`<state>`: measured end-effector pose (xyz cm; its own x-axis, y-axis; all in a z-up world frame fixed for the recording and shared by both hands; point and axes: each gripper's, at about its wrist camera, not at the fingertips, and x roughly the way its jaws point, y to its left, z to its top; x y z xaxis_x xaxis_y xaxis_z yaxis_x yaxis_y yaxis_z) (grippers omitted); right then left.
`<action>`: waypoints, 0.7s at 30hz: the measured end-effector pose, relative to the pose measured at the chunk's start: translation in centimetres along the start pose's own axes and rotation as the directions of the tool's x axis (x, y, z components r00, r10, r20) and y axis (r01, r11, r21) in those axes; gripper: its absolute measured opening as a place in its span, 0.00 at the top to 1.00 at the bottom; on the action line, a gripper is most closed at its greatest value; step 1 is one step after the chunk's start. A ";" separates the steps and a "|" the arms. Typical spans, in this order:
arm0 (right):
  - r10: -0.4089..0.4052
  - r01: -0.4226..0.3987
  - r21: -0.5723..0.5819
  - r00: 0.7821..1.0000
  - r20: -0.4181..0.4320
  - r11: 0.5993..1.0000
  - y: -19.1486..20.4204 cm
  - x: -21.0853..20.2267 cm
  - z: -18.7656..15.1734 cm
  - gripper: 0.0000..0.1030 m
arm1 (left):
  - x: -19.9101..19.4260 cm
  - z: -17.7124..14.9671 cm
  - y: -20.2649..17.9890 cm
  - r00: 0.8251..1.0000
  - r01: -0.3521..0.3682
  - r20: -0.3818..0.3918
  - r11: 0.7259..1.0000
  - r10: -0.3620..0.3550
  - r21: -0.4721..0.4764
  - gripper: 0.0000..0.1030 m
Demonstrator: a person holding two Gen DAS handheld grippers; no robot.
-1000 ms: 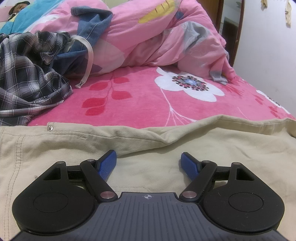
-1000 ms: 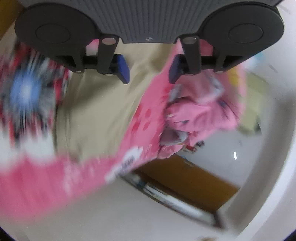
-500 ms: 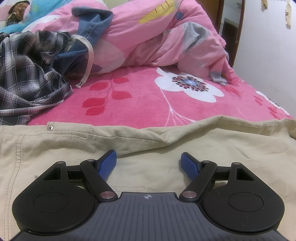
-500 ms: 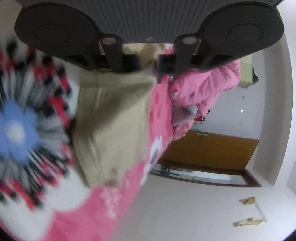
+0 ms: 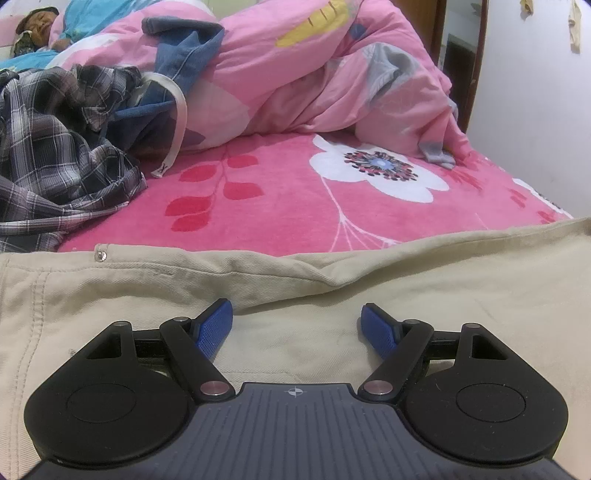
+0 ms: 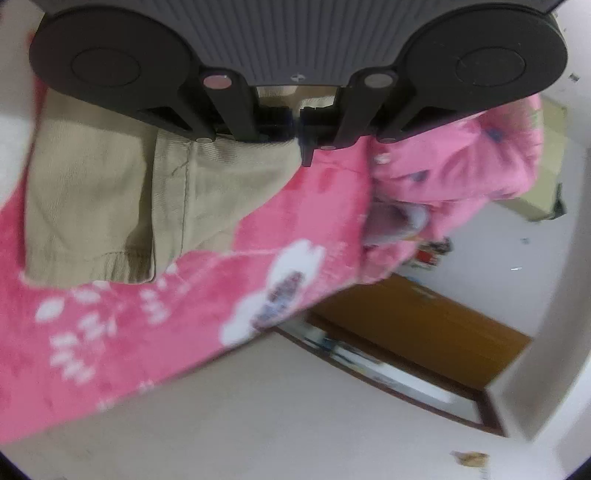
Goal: Fold clothes
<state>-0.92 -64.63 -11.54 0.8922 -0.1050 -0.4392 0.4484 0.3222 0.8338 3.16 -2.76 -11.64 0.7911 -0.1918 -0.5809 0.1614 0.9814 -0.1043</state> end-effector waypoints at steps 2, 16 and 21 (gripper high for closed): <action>-0.040 0.042 0.055 0.998 -0.046 0.998 -1.1 1.6 0.2 0.96 | 0.0 0.0 0.0 1.000 0.000 -0.001 1.000 0.000 -0.001 0.24; 0.153 0.004 0.510 0.952 -0.266 0.860 -6.3 0.9 8.1 0.33 | 0.1 0.1 0.4 1.000 0.015 0.001 1.000 -0.015 -0.013 0.24; 0.080 -0.014 0.429 0.988 -0.135 0.903 -4.7 -1.6 11.0 0.25 | 0.1 0.1 0.4 1.000 0.013 0.000 1.000 -0.013 -0.011 0.24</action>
<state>-3.80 -76.35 -11.05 0.9097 0.0490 -0.4123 0.4152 -0.1113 0.9029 3.33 -2.41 -11.62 0.7889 -0.2049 -0.5794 0.1656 0.9788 -0.1207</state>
